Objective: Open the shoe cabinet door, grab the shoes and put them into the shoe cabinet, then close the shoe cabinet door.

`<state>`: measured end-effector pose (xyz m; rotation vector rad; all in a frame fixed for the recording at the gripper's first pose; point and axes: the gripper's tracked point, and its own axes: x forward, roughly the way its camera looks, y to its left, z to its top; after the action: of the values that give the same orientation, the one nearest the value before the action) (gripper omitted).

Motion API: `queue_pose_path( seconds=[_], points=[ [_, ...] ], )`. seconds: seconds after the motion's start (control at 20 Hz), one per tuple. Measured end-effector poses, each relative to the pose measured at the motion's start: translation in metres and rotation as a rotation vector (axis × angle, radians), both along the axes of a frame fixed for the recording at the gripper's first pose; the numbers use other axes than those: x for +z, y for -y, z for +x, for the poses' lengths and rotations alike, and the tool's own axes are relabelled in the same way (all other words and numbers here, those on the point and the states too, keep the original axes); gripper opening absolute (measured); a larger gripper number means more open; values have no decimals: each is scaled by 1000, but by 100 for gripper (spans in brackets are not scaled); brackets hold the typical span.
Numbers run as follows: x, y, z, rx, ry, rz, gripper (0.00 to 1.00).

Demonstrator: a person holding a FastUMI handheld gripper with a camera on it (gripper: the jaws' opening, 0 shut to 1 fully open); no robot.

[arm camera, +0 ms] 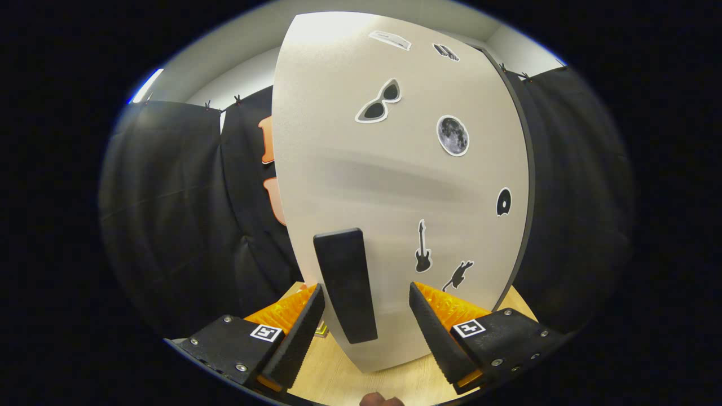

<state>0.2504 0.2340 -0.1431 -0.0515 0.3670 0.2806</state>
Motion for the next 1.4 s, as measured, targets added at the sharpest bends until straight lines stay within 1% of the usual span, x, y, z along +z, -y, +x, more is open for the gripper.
queue_pose_path(
  seconds=[0.3, 0.65, 0.85, 1.05, 1.4],
  points=[
    [-3, -5, 14, -1, 15, -8, 95],
    [-9, -6, 18, -10, -4, 33, 95],
    [-7, -7, 27, -28, 20, -7, 93],
    [-9, -6, 32, -36, 23, 8, 94],
    [-8, -6, 36, -27, 32, 2, 96]
  ],
)
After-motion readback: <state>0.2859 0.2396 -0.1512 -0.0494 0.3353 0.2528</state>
